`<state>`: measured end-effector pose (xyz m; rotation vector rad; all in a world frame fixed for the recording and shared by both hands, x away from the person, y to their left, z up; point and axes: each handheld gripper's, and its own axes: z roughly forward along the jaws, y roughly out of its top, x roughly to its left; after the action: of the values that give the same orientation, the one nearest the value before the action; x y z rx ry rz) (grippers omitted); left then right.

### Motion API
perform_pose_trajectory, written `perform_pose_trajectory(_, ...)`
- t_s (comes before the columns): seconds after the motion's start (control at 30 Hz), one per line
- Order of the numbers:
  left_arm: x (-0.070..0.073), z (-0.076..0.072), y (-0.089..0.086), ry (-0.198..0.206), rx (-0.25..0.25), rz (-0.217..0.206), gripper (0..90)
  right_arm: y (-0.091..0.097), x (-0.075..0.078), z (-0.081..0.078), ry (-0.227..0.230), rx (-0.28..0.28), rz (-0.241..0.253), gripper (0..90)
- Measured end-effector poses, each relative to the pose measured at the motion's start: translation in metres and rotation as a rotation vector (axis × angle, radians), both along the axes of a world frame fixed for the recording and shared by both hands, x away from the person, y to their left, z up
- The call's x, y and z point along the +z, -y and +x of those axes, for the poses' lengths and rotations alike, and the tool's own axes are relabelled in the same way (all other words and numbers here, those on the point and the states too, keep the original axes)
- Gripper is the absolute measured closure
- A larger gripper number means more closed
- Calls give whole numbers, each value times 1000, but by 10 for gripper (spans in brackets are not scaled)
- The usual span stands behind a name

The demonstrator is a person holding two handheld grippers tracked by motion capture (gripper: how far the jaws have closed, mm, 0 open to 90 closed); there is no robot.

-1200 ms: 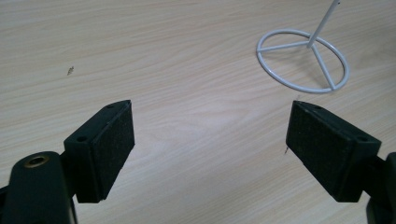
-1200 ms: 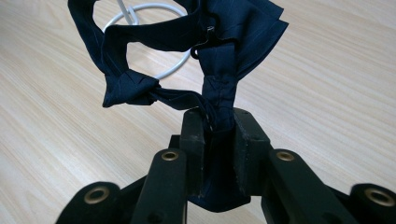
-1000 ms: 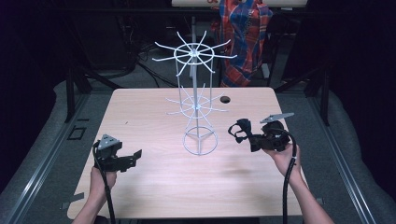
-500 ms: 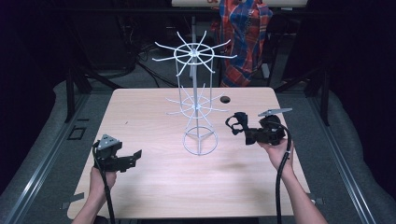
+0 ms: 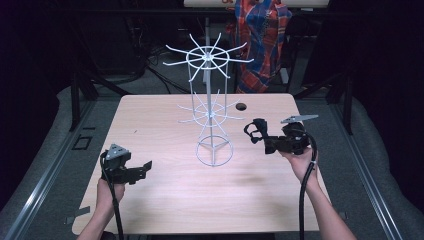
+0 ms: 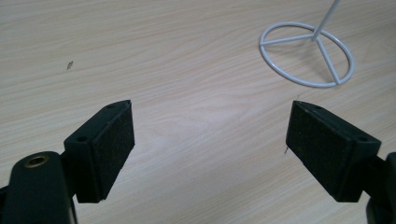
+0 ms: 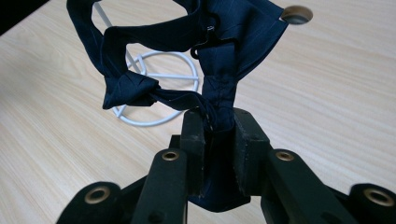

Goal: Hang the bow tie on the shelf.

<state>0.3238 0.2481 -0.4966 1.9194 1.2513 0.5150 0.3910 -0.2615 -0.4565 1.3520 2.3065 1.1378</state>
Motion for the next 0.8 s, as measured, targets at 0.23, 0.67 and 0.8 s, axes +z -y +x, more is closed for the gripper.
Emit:
perform_pose_trajectory(0.23, 0, -2, -2, 0, 16, 0, 157, 2, 5, -1, 13, 4, 44, 760)
perform_pose_trajectory(0.67, 1, -2, -2, 3, 15, 4, 157, 5, 17, -5, 44, 28, 88, 760)
perform_pose_trajectory(0.8, 1, -2, -1, 4, 14, 4, 157, 3, 20, -7, 53, 27, 99, 760)
